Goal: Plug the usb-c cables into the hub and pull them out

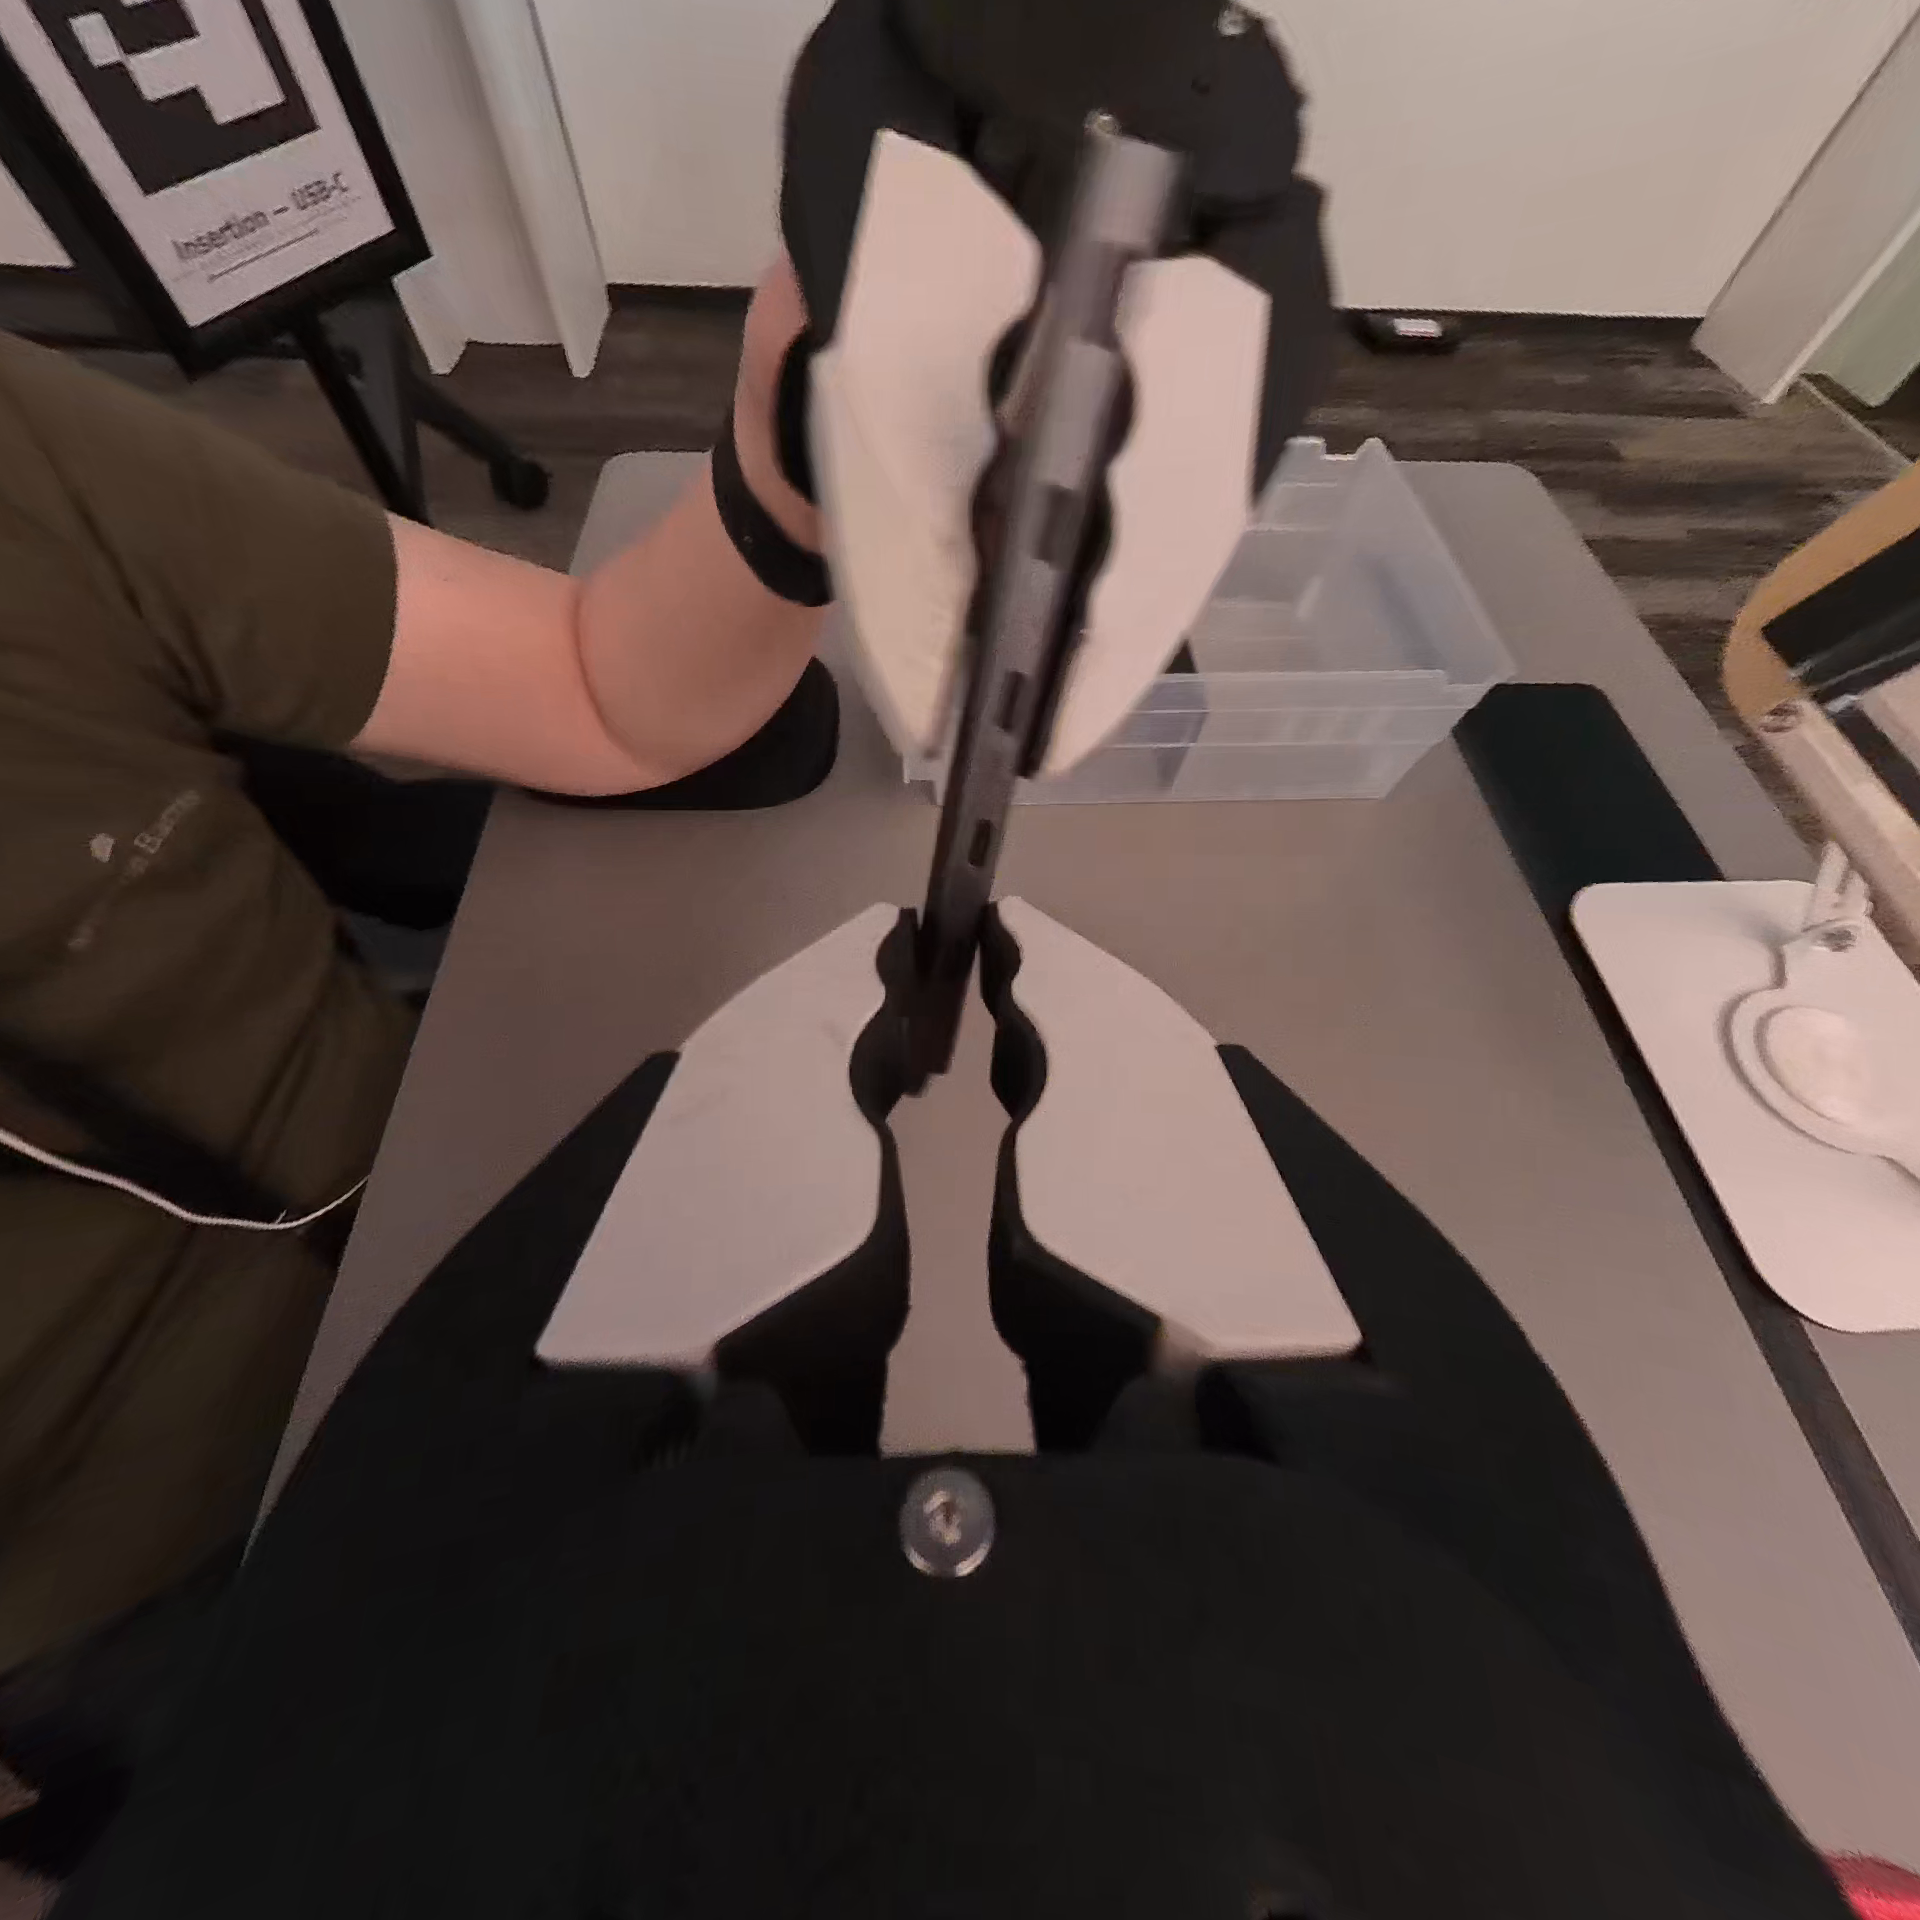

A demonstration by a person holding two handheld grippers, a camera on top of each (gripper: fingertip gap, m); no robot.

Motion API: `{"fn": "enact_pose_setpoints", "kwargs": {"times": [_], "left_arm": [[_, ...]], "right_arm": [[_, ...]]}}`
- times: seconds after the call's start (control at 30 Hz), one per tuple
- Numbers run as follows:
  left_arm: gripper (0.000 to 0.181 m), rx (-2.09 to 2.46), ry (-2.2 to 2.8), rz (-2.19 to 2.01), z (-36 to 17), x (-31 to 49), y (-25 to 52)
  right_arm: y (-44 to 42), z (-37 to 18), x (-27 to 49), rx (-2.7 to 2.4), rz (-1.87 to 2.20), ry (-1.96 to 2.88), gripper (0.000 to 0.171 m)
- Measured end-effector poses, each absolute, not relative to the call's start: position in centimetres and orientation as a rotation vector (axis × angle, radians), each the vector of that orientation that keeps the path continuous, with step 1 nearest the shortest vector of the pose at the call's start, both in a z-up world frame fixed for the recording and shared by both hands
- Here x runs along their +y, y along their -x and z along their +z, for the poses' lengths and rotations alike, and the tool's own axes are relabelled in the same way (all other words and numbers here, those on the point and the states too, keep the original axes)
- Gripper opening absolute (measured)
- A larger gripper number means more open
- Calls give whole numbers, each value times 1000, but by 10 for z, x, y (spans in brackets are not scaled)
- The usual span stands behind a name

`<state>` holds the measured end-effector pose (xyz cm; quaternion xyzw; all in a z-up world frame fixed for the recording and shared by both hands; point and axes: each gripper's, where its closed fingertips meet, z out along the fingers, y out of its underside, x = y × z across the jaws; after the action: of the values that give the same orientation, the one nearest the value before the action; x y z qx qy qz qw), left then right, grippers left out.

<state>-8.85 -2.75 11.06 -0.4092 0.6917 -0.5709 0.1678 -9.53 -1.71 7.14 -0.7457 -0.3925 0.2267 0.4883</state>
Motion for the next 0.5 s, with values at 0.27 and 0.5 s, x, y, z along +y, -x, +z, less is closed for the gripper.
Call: {"fn": "enact_pose_setpoints", "kwargs": {"times": [0.27, 0.5], "left_arm": [[34, 1843, 1169, -1668, 134, -3, 105], [33, 1790, 1148, -1639, 144, 17, 122]], "right_arm": [[-63, 127, -49, -573, -25, 1697, 11], [-211, 40, -72, -224, -170, 1955, 11]]}}
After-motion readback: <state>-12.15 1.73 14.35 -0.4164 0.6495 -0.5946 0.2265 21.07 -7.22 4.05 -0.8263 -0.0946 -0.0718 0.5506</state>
